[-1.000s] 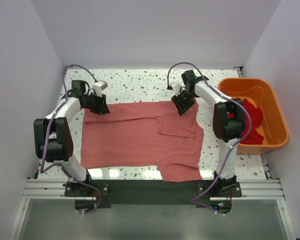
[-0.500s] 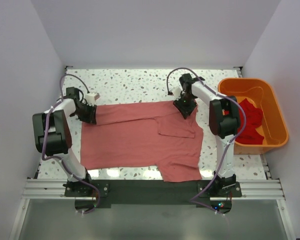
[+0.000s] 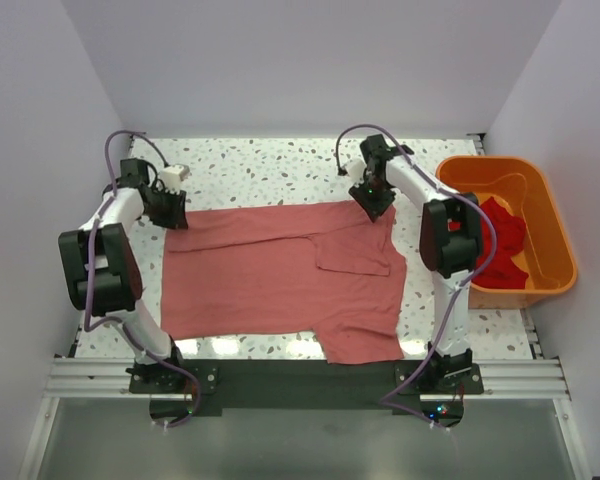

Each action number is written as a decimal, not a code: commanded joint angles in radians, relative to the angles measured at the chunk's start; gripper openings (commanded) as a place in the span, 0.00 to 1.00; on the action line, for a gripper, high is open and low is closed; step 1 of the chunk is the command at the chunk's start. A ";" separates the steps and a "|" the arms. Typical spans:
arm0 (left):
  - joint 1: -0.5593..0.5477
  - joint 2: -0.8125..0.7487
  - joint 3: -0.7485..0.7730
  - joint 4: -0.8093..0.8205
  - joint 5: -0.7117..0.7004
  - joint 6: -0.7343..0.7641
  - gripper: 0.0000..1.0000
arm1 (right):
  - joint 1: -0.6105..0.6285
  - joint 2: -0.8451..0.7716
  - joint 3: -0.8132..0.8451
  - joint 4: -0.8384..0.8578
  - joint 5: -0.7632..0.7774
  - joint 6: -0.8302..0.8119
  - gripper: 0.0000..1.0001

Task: Fold and stack the t-shirts
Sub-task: Fold the tshirt

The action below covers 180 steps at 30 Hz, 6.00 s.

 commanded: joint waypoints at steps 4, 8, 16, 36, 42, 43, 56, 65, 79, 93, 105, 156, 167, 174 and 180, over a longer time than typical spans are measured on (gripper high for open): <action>-0.001 0.061 -0.040 0.052 -0.083 -0.069 0.29 | 0.002 0.084 0.039 0.006 0.095 0.021 0.33; 0.002 0.157 0.016 0.075 -0.141 -0.095 0.26 | 0.001 0.168 0.089 0.040 0.145 0.024 0.32; 0.005 0.397 0.313 0.086 -0.195 -0.098 0.25 | 0.001 0.309 0.253 0.150 0.215 0.041 0.32; 0.022 0.244 0.601 0.003 0.129 0.017 0.85 | 0.006 -0.060 0.309 0.105 -0.114 -0.007 0.94; 0.075 0.043 0.412 -0.227 0.381 0.219 0.85 | 0.012 -0.238 0.075 -0.219 -0.320 -0.257 0.86; 0.086 0.009 0.383 -0.269 0.402 0.309 0.82 | 0.015 -0.276 0.036 -0.274 -0.328 -0.277 0.83; 0.144 -0.289 -0.158 -0.456 0.339 0.753 0.60 | 0.191 -0.511 -0.641 0.032 -0.193 -0.294 0.54; 0.144 -0.295 -0.198 -0.396 0.304 0.747 0.60 | 0.217 -0.472 -0.662 0.101 -0.177 -0.283 0.51; 0.160 -0.201 -0.189 -0.333 0.143 0.934 0.57 | 0.256 -0.422 -0.722 0.146 -0.156 -0.263 0.42; 0.177 -0.114 -0.220 -0.443 0.049 1.327 0.45 | 0.257 -0.407 -0.710 0.137 -0.128 -0.232 0.00; 0.177 -0.049 -0.283 -0.304 -0.009 1.309 0.29 | 0.257 -0.441 -0.702 0.112 -0.147 -0.228 0.00; 0.175 0.151 0.325 -0.480 0.275 1.082 0.00 | 0.087 -0.139 0.091 -0.230 -0.179 -0.381 0.00; 0.175 0.237 0.418 -0.489 0.253 1.082 0.00 | 0.078 0.045 0.332 -0.265 -0.131 -0.420 0.00; 0.174 0.245 0.426 -0.497 0.256 1.092 0.00 | 0.068 0.075 0.375 -0.252 -0.127 -0.420 0.00; 0.174 0.248 0.454 -0.514 0.287 1.097 0.00 | 0.056 0.061 0.353 -0.233 -0.130 -0.432 0.00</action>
